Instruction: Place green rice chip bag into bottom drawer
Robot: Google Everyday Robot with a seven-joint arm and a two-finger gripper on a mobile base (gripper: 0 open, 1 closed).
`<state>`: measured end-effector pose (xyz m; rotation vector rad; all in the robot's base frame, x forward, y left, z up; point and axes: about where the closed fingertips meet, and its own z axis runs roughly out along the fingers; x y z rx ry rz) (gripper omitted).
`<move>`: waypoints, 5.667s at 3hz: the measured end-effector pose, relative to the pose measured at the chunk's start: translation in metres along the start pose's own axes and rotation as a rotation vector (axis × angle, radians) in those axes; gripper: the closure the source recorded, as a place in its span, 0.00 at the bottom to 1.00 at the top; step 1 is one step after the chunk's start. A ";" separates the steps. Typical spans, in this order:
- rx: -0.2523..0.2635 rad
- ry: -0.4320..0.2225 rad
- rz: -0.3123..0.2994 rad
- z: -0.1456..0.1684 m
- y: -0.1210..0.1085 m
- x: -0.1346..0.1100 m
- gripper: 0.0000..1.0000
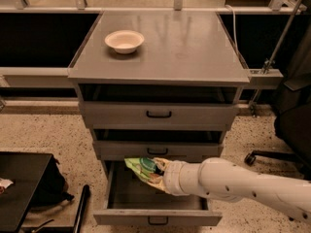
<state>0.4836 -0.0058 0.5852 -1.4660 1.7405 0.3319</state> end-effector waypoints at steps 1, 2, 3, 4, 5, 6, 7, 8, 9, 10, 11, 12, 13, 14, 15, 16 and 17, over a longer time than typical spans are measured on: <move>0.061 0.036 0.041 0.024 0.000 0.058 1.00; 0.130 0.079 0.093 0.046 -0.008 0.116 1.00; 0.160 0.108 0.157 0.064 -0.014 0.160 1.00; 0.144 0.104 0.236 0.085 -0.021 0.194 1.00; 0.138 0.096 0.239 0.087 -0.023 0.192 1.00; 0.128 0.087 0.255 0.091 -0.022 0.199 1.00; 0.111 0.035 0.264 0.117 -0.024 0.215 1.00; 0.092 -0.038 0.301 0.166 -0.026 0.238 1.00; 0.098 -0.089 0.329 0.214 -0.028 0.262 1.00; 0.108 -0.098 0.335 0.243 -0.027 0.281 1.00; 0.121 -0.088 0.329 0.256 -0.027 0.294 1.00; 0.121 -0.088 0.330 0.257 -0.027 0.295 0.81; 0.121 -0.088 0.330 0.257 -0.027 0.295 0.58; 0.121 -0.088 0.330 0.257 -0.027 0.295 0.35; 0.121 -0.088 0.330 0.257 -0.027 0.295 0.11; 0.121 -0.088 0.330 0.257 -0.027 0.295 0.00; 0.121 -0.088 0.330 0.257 -0.027 0.295 0.00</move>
Offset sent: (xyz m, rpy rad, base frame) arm 0.0476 -0.0938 -0.1766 -0.0568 -0.0076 -0.3004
